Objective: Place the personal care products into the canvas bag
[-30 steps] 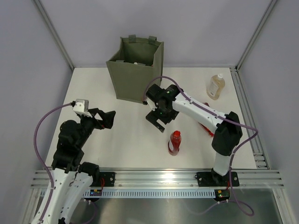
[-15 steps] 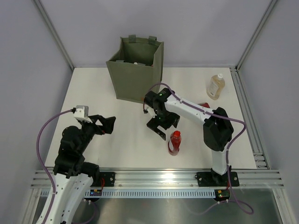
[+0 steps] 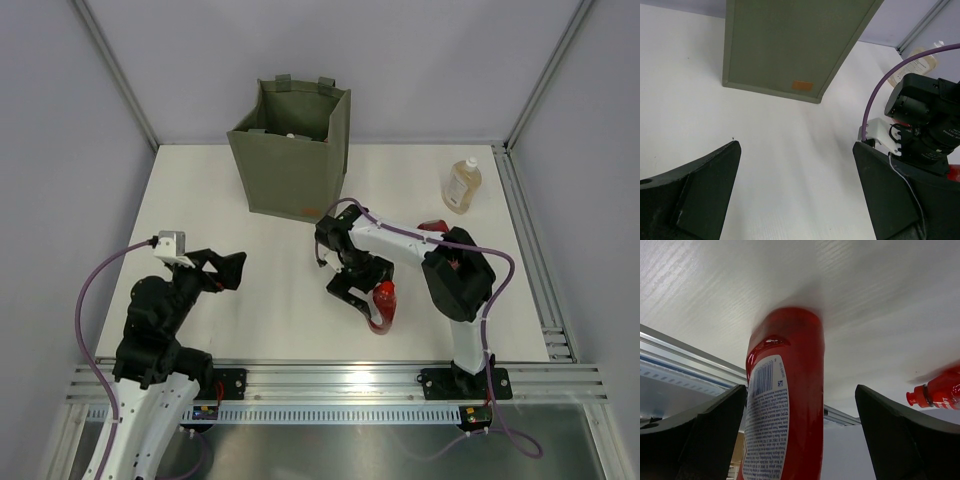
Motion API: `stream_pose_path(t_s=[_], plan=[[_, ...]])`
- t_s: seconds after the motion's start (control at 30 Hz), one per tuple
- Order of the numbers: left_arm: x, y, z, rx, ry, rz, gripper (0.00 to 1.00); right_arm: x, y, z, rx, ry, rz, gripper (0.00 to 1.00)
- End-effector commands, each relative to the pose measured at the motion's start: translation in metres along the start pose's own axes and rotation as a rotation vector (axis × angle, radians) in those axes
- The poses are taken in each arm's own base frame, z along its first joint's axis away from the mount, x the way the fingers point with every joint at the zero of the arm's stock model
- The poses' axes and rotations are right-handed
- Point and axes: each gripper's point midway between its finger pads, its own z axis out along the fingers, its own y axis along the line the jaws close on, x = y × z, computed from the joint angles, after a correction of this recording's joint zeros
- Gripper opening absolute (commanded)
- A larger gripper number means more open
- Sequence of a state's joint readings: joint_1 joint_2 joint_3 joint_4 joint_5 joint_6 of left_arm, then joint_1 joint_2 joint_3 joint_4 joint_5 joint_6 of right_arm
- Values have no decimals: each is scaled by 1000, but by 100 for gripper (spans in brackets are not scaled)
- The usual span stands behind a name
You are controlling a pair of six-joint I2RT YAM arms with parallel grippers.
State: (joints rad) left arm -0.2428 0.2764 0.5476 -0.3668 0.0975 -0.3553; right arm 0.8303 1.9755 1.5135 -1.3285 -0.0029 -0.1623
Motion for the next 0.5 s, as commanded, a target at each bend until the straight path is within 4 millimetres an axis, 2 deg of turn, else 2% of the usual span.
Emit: stream_pose_path(t_s=[0.0, 0.23, 0.27, 0.3, 0.37, 0.4, 0.47], plan=[[-9, 0, -1, -6, -44, -11, 99, 57, 12, -15, -60, 246, -39, 97], [-9, -2, -2, 2, -44, -10, 99, 59, 18, -18, -136, 290, -40, 70], [-8, -2, -2, 2, -42, -11, 99, 59, 18, -18, -141, 292, -38, 69], [-8, -1, -2, 1, -44, -10, 99, 61, 17, -19, -153, 298, -32, 62], [-9, -1, -2, -1, -45, -10, 99, 61, 15, -19, -160, 299, -19, 58], [-9, -2, -2, 3, -45, -10, 99, 63, 16, -18, -171, 309, -16, 49], [-9, -2, -1, 3, -45, -12, 99, 64, 13, -17, -186, 312, -4, 44]])
